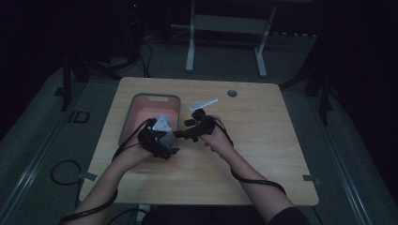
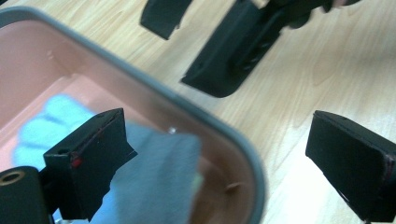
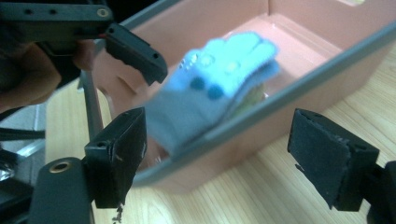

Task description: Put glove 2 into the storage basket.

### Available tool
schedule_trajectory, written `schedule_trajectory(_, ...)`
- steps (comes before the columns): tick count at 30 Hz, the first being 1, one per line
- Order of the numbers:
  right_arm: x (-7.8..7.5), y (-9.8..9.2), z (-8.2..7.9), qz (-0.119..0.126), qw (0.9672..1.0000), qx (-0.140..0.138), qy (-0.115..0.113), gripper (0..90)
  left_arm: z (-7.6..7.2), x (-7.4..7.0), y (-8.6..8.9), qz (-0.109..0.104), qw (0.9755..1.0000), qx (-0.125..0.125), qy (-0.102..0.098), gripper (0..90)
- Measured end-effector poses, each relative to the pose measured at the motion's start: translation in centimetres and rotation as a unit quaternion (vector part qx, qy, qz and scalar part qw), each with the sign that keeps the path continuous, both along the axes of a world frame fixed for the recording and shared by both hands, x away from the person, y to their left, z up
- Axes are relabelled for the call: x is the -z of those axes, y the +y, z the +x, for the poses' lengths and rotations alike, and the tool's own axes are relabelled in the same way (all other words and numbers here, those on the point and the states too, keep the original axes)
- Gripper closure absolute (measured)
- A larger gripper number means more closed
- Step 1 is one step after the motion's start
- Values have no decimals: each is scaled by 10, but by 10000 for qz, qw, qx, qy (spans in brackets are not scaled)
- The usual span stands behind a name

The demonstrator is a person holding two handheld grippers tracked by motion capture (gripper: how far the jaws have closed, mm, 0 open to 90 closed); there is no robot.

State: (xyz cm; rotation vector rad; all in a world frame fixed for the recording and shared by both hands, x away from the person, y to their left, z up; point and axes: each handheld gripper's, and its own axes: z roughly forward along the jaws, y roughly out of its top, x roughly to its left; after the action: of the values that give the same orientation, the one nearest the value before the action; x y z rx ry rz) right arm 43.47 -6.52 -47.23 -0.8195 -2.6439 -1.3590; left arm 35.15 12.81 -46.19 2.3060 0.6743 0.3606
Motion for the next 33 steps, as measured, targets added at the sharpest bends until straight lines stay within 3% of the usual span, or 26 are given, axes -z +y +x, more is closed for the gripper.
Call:
schedule_trajectory(20,20,-38,-8,-255,9995,114,-164,194,-16,3,-42,-494,9983,311,-45,57)
schedule_trajectory(33,41,-65,-10,-373,9990,248,-62,197,-25,21,-63,-407,9974,585,70,57)
